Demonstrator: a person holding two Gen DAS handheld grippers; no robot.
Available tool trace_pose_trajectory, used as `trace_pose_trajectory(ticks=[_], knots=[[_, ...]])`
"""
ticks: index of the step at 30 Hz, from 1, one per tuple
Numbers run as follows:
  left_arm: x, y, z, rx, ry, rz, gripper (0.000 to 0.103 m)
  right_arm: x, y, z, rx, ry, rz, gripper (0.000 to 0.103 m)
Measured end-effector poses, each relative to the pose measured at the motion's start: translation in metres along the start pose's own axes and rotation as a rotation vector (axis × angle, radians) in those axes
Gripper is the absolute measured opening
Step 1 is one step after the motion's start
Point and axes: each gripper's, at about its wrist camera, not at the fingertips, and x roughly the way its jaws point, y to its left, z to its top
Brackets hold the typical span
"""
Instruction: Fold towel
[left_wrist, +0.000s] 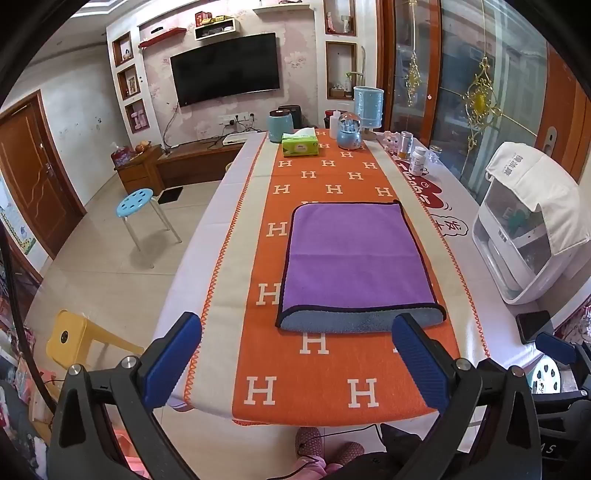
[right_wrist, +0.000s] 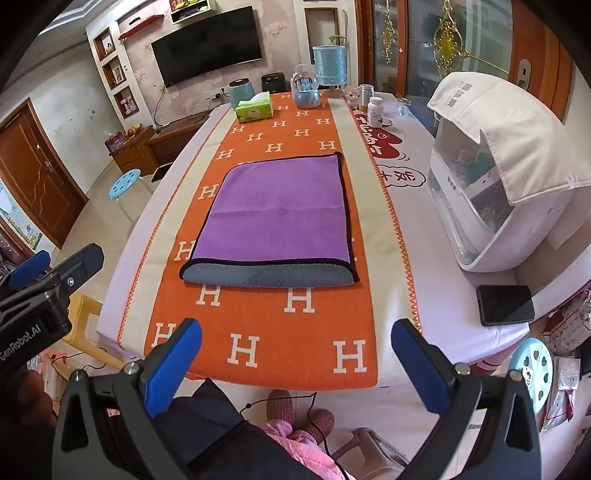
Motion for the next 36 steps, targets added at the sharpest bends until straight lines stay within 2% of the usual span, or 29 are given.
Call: trace_pose_trajectory(ticks=[13, 36], knots=[[0.0, 0.009, 0.005, -0.009, 0.025, 0.012, 0.102, 0.0, 0.003, 0.0, 0.0, -0.001, -0.001, 0.103], [0.001, 0.006, -0.003, -0.004, 0.017, 0.009, 0.102, -0.001, 0.008, 0.0, 0.007, 0.004, -0.01, 0.103]])
